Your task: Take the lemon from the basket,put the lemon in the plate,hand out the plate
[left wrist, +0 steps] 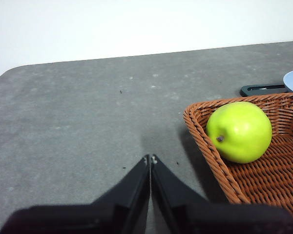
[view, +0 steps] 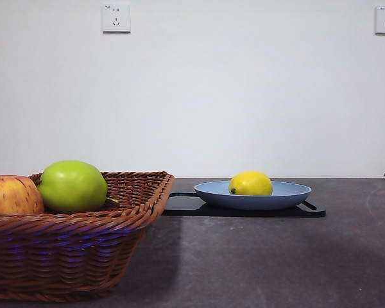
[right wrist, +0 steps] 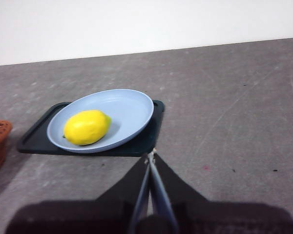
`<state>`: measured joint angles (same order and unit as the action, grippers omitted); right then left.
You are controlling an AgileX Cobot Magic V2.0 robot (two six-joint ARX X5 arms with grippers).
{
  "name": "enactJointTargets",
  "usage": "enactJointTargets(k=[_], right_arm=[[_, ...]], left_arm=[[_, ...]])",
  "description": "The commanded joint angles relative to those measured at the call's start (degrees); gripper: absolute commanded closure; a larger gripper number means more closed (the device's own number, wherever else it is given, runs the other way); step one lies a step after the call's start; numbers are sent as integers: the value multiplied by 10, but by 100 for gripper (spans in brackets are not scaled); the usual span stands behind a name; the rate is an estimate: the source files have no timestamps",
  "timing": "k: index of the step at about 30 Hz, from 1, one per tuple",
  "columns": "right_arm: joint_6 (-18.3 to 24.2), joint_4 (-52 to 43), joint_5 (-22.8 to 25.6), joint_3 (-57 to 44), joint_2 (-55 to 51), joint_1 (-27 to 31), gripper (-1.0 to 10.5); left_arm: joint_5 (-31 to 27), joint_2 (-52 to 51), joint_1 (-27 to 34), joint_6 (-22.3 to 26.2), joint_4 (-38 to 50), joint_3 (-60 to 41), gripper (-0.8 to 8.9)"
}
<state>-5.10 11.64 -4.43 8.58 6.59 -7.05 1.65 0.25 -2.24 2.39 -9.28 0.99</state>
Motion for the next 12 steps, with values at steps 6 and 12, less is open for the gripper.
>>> enactJointTargets(k=[6,12], right_arm=[[23,-47,-1,-66,-34,11,943],[41,-35,0,-81,-46,11,943]], left_arm=[[0,-2,2,4,7,-6,804],[0,-2,2,4,7,-6,804]])
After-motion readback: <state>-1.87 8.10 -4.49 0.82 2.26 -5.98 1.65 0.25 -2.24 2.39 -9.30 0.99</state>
